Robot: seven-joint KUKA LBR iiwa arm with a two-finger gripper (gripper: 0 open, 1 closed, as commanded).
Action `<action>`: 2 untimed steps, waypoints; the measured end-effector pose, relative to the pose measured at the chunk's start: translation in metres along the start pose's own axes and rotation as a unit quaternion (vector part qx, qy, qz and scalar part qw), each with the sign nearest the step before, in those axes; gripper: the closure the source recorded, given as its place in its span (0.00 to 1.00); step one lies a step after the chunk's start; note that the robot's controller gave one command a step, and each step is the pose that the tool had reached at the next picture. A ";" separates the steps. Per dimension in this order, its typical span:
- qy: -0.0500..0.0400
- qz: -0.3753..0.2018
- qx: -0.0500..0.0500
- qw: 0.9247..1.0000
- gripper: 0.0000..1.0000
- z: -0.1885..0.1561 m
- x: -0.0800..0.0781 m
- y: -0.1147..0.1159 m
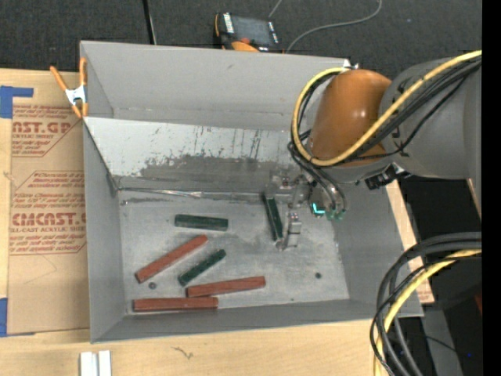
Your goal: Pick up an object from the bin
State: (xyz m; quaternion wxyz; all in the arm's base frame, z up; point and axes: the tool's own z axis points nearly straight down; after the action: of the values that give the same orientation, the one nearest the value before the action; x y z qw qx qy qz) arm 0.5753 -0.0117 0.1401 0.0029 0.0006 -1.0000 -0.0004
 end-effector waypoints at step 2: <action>-0.004 -0.135 0.000 0.991 0.00 0.070 0.071 0.151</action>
Offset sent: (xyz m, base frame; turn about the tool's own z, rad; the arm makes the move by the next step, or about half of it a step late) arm -0.0556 0.0872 -0.0635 -0.1692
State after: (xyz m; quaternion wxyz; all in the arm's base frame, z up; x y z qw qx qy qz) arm 0.5032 0.1394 0.0703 -0.0008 0.1361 -0.9907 -0.0008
